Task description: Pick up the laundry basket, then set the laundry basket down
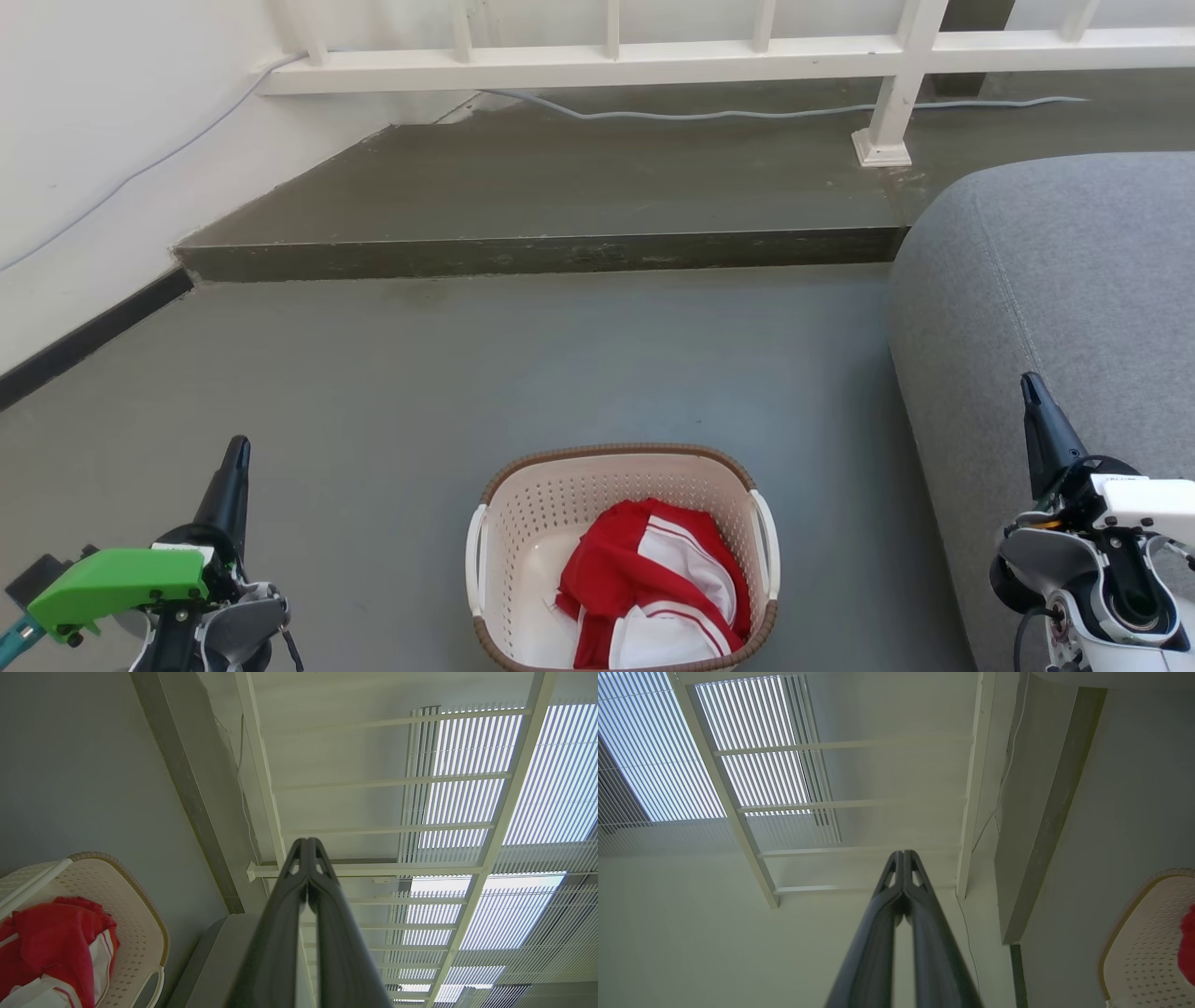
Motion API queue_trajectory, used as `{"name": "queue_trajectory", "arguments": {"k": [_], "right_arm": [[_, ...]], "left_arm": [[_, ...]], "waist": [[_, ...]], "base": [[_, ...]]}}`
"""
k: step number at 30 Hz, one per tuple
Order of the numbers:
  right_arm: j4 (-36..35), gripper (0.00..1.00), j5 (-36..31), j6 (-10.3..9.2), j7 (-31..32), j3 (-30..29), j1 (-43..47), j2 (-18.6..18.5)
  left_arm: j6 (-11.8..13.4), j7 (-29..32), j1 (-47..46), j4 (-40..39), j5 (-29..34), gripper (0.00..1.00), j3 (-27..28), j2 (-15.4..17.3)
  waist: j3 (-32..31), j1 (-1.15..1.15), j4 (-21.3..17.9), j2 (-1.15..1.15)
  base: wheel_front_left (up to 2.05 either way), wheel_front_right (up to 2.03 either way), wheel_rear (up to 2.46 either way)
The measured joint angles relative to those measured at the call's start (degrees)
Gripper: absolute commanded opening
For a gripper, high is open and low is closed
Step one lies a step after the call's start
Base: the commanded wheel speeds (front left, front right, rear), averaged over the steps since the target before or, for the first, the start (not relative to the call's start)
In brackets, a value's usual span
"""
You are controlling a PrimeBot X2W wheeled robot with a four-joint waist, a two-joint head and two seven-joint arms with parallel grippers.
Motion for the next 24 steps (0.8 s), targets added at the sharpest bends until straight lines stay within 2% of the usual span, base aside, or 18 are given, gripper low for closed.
{"name": "queue_trajectory", "arguments": {"k": [3,4,16,24], "right_arm": [[0.2,0.00,0.0,-0.01,0.0,0.0,0.1,0.1],[0.7,1.00,0.0,-0.03,0.0,0.0,0.3,0.2],[1.1,1.00,0.0,-0.07,-0.8,1.1,2.0,1.0],[-0.6,1.00,-2.1,-0.07,-2.7,2.7,1.9,0.8]], "left_arm": [[0.0,0.0,0.0,0.2,0.0,0.00,-0.1,0.0],[0.1,0.0,0.2,0.7,0.0,1.00,-0.2,-0.1],[0.1,-1.1,1.6,1.6,0.8,1.00,-0.8,-1.0],[0.1,-3.4,1.6,-0.5,4.4,1.00,-2.3,-0.9]], "waist": [[0.0,0.00,0.0,0.00],[0.0,0.00,0.0,0.00],[0.1,0.00,0.0,0.00],[0.3,0.00,0.0,0.00]], "base": [[0.00,0.00,0.00],[0.00,0.00,0.00],[0.00,0.00,0.00],[0.00,0.00,0.00]]}}
